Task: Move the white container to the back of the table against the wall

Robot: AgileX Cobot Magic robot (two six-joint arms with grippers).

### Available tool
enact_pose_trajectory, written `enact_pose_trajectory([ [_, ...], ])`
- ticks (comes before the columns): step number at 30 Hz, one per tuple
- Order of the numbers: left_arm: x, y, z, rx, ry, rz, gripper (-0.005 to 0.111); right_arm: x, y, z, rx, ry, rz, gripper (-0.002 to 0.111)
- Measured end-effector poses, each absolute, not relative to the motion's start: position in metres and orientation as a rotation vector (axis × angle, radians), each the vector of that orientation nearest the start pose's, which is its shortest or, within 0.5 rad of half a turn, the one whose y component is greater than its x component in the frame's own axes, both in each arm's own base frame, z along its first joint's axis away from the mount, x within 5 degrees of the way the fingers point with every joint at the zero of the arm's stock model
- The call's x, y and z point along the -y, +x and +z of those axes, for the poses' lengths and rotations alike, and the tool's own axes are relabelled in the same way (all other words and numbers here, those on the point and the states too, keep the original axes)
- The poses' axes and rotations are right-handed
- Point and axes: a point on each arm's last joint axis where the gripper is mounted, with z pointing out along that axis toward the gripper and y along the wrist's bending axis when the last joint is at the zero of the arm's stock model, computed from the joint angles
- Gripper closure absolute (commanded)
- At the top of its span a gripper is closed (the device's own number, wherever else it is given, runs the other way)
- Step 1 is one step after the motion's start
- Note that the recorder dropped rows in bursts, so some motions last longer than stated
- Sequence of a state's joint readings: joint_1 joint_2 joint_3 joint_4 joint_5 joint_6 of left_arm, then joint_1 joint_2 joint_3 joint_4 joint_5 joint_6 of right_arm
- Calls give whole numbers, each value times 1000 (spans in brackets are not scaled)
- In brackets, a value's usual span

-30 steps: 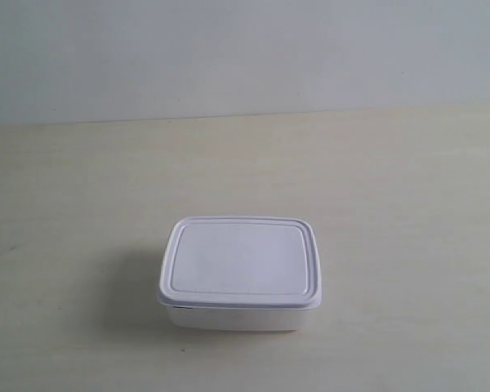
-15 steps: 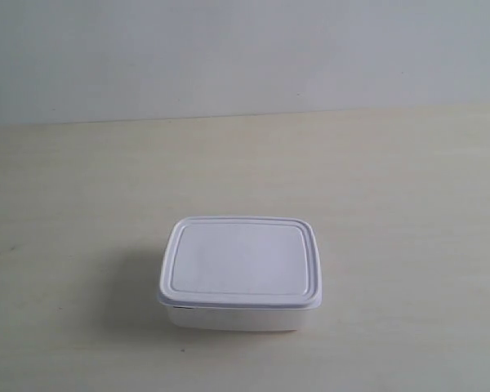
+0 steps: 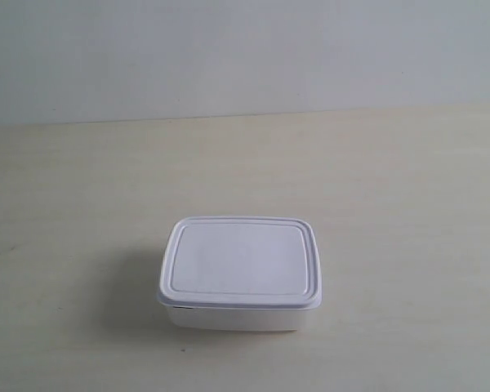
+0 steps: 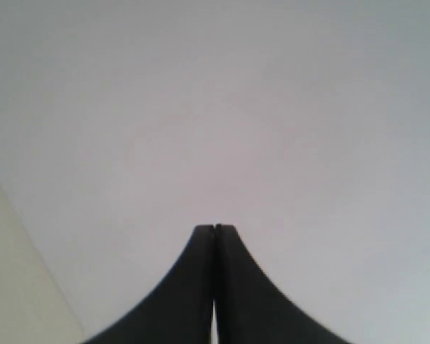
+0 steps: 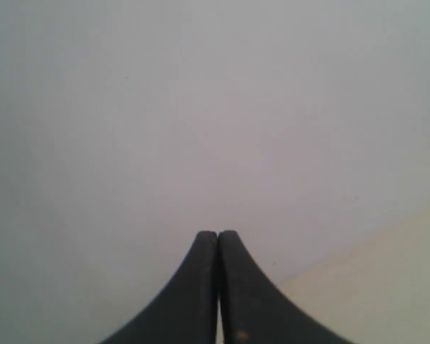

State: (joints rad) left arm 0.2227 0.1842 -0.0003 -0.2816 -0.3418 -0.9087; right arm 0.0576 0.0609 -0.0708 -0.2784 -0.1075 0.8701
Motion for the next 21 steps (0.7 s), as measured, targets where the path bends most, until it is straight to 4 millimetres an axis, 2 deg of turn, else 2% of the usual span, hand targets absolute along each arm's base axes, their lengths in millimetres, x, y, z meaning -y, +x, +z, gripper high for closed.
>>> enact_pose_trajectory([
  [3,-14,67,236,-1089,-770,-688,107,-11,66,247,-1432,300,580,108],
  [6,-2,68,251,-1163,-572,-668,107,-17,77,250,-1519,242,599,108],
  [12,21,68,279,-1310,-308,-722,107,-38,100,248,-1726,100,633,108],
  [16,28,87,267,-1519,-249,-771,107,-55,108,235,-1894,-16,650,108],
  [21,35,109,250,-1711,-230,-907,107,-73,109,223,-2005,-134,684,108],
])
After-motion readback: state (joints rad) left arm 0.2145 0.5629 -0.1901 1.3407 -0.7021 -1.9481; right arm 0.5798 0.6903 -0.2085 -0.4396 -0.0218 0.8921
